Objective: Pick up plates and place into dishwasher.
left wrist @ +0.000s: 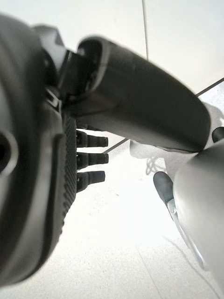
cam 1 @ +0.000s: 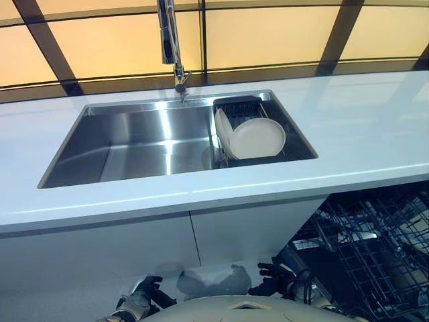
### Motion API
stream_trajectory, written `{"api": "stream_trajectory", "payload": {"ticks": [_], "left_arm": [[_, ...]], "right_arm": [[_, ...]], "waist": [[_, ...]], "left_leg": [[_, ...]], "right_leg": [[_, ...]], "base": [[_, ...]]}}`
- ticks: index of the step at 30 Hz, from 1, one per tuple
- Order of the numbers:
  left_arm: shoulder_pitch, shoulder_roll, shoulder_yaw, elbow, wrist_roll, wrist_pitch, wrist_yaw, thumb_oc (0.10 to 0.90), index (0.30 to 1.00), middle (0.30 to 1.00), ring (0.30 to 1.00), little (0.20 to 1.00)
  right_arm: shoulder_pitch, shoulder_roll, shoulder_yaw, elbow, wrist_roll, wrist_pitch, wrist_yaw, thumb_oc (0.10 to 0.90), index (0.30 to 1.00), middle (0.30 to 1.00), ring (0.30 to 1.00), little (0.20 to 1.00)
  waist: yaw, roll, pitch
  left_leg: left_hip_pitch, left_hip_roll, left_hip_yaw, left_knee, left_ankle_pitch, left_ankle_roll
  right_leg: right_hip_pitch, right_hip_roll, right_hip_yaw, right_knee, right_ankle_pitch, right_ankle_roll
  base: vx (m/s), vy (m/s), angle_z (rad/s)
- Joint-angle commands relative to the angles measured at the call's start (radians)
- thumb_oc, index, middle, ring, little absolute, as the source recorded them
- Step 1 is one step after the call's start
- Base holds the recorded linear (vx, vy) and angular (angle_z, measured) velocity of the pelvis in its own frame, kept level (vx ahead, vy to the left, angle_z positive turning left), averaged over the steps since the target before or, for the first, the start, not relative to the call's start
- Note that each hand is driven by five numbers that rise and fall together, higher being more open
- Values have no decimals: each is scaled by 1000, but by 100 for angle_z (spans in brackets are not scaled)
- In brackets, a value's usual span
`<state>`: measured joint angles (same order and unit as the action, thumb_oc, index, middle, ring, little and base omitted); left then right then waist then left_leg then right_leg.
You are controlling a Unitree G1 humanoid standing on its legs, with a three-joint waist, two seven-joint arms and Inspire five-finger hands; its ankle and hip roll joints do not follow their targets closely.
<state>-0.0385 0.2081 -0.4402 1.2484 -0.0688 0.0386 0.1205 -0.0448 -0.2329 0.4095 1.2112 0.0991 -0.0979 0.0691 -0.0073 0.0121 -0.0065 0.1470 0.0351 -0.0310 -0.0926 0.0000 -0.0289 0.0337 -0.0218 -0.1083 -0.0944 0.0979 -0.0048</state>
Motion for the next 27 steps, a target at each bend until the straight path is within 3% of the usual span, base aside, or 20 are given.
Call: {"api": "stream_trajectory", "payload": {"ticks": [1, 15, 18, 24, 27], "left_arm": [[-24, -42, -20, 43, -19, -32, -10, 800, 900, 900, 900, 900], [-22, -49, -10, 52, -48, -32, -33, 800, 900, 900, 900, 900], [-22, -49, -7, 50, -59, -58, -53, 800, 900, 900, 900, 900], [-41, -27, -35, -1, -67, -159, -214, 800, 900, 900, 900, 900], [-60, 49, -29, -103, -139, -195, -319, 800, 900, 900, 900, 900]], "right_arm": [[-26, 36, 49, -5, 18, -50, 14, 800, 900, 900, 900, 900], [-26, 46, 47, 7, 20, -44, 17, 800, 900, 900, 900, 900], [-25, 48, 45, 9, 22, -41, 16, 800, 900, 900, 900, 900], [-29, 26, 46, -11, 27, -42, 32, 800, 900, 900, 900, 900], [-23, -46, 37, -144, 54, -24, 84, 800, 900, 900, 900, 900]], "waist": [[-13, -27, 32], [-10, -27, 29], [-10, -26, 28], [-21, -19, 25], [-34, -4, 32]], "left_leg": [[-37, -74, 36, 5, -10, 80], [-40, -76, 30, 5, -9, 81], [-40, -76, 30, 5, -10, 81], [-40, -73, 39, 5, -9, 76], [-42, -68, 52, 5, -3, 73]], "right_leg": [[65, 19, 46, 15, -63, 24], [65, 20, 41, 12, -60, 25], [65, 21, 42, 10, -60, 25], [62, 25, 52, 10, -56, 27], [56, 24, 54, 14, -54, 29]], "base": [[0, 0, 0], [0, 0, 0], [0, 0, 0], [-5, 3, -1], [-38, 24, -6]]}}
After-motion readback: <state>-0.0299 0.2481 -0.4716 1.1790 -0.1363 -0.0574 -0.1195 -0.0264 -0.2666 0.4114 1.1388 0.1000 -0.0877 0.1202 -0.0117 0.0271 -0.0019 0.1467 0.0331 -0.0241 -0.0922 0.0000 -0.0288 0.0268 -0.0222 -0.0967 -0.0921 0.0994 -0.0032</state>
